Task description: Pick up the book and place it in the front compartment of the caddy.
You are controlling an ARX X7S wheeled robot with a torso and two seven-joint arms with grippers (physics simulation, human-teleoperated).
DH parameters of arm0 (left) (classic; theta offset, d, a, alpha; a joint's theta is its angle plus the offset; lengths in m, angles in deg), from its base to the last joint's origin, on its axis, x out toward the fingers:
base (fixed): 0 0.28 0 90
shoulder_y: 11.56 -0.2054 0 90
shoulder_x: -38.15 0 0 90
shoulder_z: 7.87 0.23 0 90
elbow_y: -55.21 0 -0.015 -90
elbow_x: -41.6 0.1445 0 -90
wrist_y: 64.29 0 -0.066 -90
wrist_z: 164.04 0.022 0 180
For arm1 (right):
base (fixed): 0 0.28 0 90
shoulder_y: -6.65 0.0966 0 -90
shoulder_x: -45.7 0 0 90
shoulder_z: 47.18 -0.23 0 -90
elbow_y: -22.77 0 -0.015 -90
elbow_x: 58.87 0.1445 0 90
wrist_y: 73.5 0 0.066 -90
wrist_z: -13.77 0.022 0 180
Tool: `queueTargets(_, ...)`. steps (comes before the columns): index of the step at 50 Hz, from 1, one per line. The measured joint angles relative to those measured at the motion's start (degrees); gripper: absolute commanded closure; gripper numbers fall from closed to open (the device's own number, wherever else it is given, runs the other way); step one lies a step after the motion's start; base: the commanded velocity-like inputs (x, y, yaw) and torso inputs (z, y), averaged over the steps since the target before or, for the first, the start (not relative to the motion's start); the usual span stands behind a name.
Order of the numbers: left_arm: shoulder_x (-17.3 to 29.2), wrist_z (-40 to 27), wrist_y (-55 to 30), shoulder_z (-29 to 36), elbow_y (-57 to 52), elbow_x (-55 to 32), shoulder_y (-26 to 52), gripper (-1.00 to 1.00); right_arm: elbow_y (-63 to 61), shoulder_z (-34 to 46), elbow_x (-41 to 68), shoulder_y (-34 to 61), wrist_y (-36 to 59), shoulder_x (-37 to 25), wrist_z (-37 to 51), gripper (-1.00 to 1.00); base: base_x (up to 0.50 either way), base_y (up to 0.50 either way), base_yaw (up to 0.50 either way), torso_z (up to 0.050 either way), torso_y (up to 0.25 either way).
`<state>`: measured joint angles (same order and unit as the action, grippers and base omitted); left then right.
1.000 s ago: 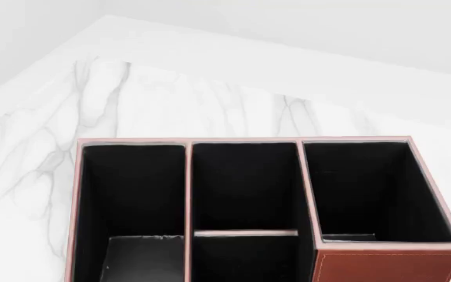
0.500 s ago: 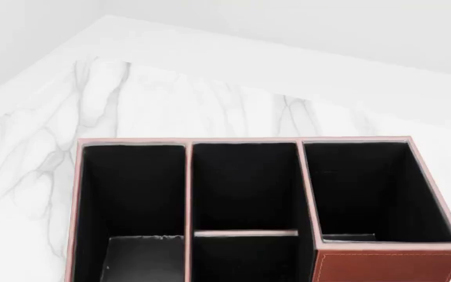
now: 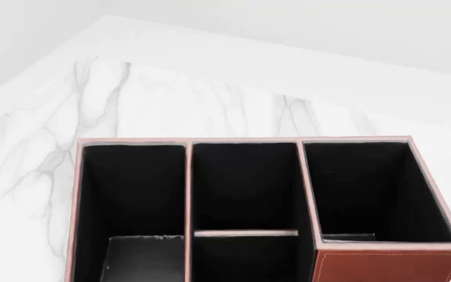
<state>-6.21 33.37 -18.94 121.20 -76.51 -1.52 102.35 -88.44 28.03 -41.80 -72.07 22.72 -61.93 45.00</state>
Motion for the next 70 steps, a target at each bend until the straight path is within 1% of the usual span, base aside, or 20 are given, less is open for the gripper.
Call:
queueTargets(18,2.0,-0.4,-4.2,-2.6,-6.4,-4.8,7.2,1.0,0.0,0.5,0.1,-0.2,-0.2,-0.2,0.0,-1.0,0.0,0.0,0.0,0.0,0.001)
queueTargets(33,1.9,1.1,-6.1,-2.9,-7.9,-5.4,13.8,1.0,0.1,1.1,0.2,-0.3,-0.4,-0.3,-0.1,-1.0,0.0,0.0,0.0,0.0,0.001)
queueTargets(48,-0.1,4.0,-5.9,-1.9,-6.2,-1.9,21.6,1.0,0.2,1.3,0.4,-0.4,-0.5,-0.5,-0.1,-1.0,0.0,0.0,0.0,0.0,0.001)
queueTargets(70,-4.1,10.0,-0.4,2.2,1.4,7.8,30.5,1.0,0.3,1.6,0.6,-0.3,-0.7,-0.8,0.1,-1.0,0.0,0.0,0.0,0.0,0.001)
